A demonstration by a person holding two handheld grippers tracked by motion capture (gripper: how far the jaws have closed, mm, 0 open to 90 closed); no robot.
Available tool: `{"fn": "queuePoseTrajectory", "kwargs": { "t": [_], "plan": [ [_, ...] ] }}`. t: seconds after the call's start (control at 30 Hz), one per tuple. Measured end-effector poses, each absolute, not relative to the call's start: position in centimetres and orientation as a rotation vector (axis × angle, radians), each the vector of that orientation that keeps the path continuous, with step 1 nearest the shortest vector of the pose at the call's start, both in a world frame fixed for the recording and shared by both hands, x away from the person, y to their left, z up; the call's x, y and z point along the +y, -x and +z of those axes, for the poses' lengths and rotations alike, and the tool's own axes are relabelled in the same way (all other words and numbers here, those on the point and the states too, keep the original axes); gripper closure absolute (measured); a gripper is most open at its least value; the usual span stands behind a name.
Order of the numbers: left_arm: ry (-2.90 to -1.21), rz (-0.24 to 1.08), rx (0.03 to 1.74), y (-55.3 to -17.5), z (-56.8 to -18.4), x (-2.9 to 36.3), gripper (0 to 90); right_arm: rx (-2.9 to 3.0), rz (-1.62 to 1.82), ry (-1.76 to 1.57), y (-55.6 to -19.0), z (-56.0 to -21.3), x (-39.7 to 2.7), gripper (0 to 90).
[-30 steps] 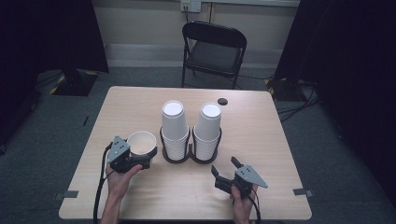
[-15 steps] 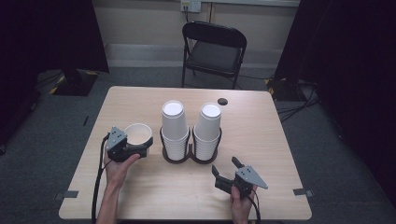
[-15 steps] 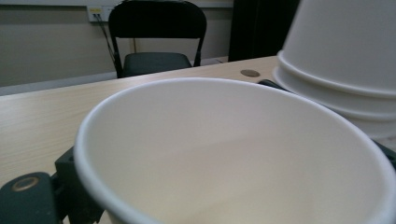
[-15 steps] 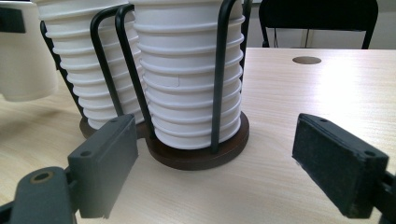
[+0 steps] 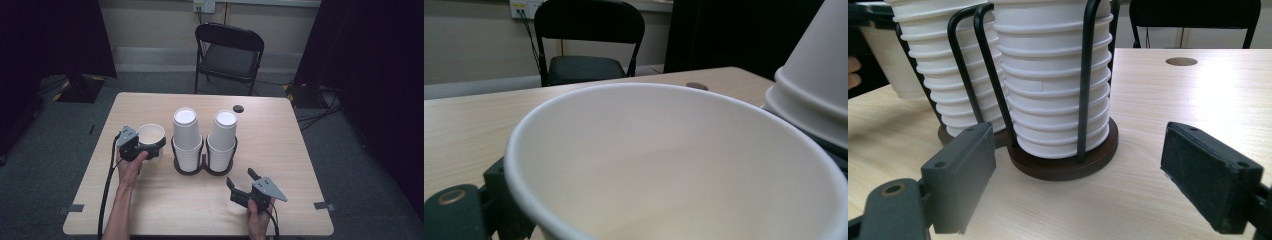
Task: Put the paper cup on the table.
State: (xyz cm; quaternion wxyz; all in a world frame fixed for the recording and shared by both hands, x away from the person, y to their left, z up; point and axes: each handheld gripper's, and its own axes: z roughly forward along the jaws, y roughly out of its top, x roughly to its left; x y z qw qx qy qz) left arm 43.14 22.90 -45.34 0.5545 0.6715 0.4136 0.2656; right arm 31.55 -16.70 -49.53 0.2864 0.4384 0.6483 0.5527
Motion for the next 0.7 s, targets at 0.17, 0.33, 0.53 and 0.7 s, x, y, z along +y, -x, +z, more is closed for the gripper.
{"fn": "queuePoseTrajectory", "kwargs": {
  "t": [0.17,0.33,0.53,0.7],
  "plan": [
    [-1.628,0.650,1.024,-44.0,-46.6,22.7,8.2,1.740,1.481,-1.165,-31.5,-49.5,-16.7,13.8],
    [-1.633,0.661,1.035,-44.5,-47.2,22.4,8.2,1.747,1.487,-1.169,-31.6,-49.5,-16.7,13.8],
    [-1.655,0.667,1.042,-44.4,-47.2,22.6,8.3,1.752,1.489,-1.168,-31.6,-49.5,-16.7,13.8],
    [-1.698,0.678,1.051,-44.3,-47.5,22.6,9.6,1.750,1.493,-1.171,-31.6,-49.5,-16.7,13.8]
  ]
}}
